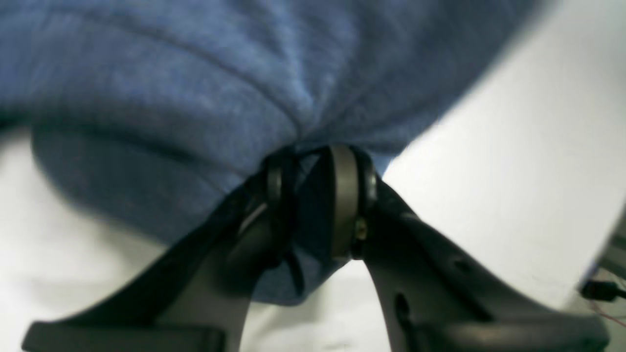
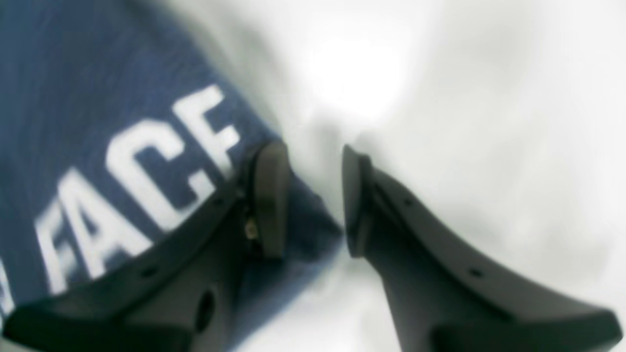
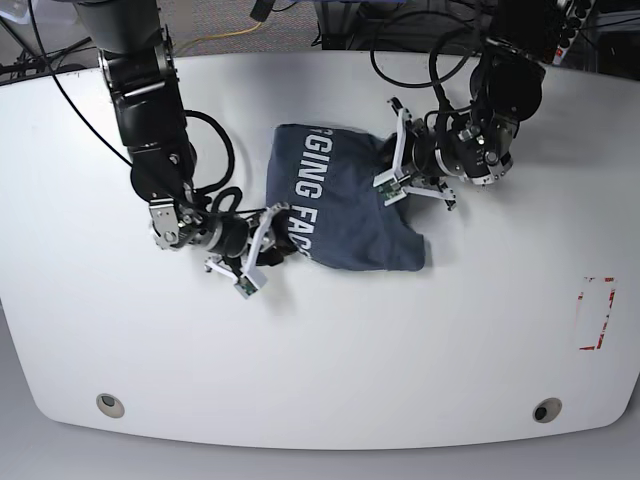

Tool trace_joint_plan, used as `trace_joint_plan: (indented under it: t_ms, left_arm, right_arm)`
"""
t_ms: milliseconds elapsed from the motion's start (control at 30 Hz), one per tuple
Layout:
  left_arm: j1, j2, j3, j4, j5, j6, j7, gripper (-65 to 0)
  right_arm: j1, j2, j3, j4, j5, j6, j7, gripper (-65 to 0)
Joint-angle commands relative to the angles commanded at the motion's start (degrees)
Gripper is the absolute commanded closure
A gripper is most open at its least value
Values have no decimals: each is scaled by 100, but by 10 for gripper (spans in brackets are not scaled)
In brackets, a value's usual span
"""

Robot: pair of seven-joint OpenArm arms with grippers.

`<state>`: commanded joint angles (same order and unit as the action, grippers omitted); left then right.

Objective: Fold the T-shirt properly
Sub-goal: 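Grasp the bundled shirt with both grippers and flatten it, then drag the folded shirt with the left gripper to the table corner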

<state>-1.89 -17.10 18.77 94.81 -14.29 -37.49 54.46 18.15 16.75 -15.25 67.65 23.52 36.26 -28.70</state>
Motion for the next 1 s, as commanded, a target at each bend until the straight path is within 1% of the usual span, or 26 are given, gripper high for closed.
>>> trace_joint_plan:
  t_ms: [100,167,233,333,500,567,667,733,767,900,933,1000]
  left_arm:
    - [-229,-88,0,0,0,0,0,-113]
    - [-431,-176,0,-9,35,0,0,-113]
    - [-607,-316,9,-97,35,0,0,-113]
    - [-941,-387,18,-475,62,0,0,-113]
    - [-1327,-527,-26,-932,229,0,-18,-113]
    - [-1424,-545,-79,-1011,211,0,-88,-113]
    - [-1433,-730,-334,-985,193,-9,-105,-113]
    - [-1433,-756,-510,-879,193,-123,-105,-113]
    - [-1424,-756,-615,-782,202,-246,-105,-113]
    - [-1240,-765,-1055,-167,229,-251,-97,-113]
    - [-1125,-756,-1178,53,220,-251,-70,-113]
    - [-1002,-730,-1292,378,229,-251,53,-113]
  right_arm:
    - [-352,97,0,492,-9,-9,-18,-171]
    - [-607,149,0,826,-18,-9,-185,-170]
    - [-809,141,0,1134,-53,-9,-387,-168]
    - [-1090,114,0,1530,-53,-18,-527,-168]
    - [-1477,79,-26,1952,-53,-18,-563,-170]
    - [-1600,-88,-35,1987,-53,-18,-571,-171]
    - [-1741,-273,-44,1996,-62,-18,-571,-171]
    - [-1785,-396,-44,1996,-62,-18,-677,-171]
    - [-1811,-484,-44,1996,-62,-18,-782,-170]
    - [-1846,-800,-44,2013,-62,-18,-1152,-166]
    - [-1846,-905,-44,2013,-62,-18,-1231,-166]
    - [-1846,-1011,-44,2022,-62,-18,-1319,-166]
